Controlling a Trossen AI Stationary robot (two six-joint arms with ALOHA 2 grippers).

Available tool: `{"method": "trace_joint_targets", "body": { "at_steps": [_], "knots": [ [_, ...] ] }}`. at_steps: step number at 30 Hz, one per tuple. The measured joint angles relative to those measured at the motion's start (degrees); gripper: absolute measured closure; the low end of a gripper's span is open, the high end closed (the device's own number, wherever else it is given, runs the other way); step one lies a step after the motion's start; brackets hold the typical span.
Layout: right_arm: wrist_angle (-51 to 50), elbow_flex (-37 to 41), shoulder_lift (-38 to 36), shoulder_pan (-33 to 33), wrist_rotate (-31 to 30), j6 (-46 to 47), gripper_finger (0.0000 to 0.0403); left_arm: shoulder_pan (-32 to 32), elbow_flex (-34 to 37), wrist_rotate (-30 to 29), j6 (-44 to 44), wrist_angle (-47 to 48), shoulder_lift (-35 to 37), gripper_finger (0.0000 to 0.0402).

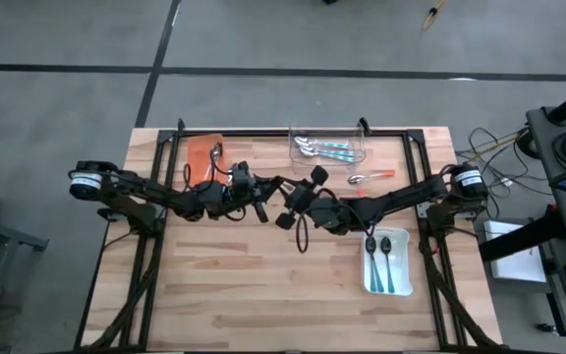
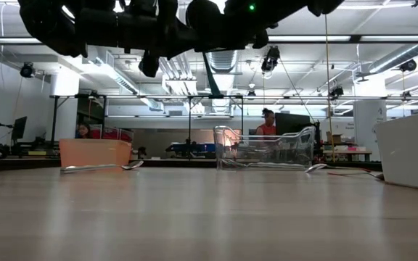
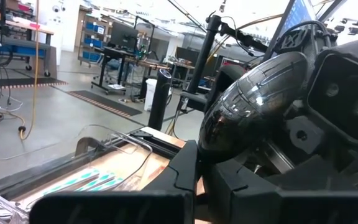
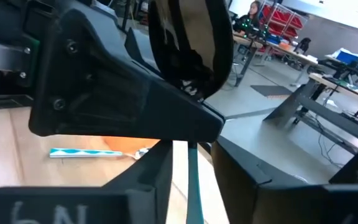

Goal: Sort silverware by color (type)
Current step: Put the blue spoon into the white bin

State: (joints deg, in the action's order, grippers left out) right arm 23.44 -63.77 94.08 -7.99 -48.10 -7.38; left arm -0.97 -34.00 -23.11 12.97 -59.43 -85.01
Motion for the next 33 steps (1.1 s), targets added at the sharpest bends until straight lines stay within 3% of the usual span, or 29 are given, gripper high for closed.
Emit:
{"method": "trace_joint_targets", "body": {
  "at_steps": [8,21,33],
  "knots": [
    [-0.4,0.4,0.0,0.0,0.3,1.7,0.0386,0.0,0.0,0.0,0.0,-0.2,0.0,0.0401],
    [-2.0,0.4,-0.5,0.0,0.5,2.6,0.0393,0.1,0.0,1.7,0.0,0.5,0.0,0.0397],
    [-26.0,-6.7,-3.4,0.2,0.2,12.2,0.0394,0.0,0.0,3.1,-8.9,4.2,3.2,0.0281]
  ]
}}
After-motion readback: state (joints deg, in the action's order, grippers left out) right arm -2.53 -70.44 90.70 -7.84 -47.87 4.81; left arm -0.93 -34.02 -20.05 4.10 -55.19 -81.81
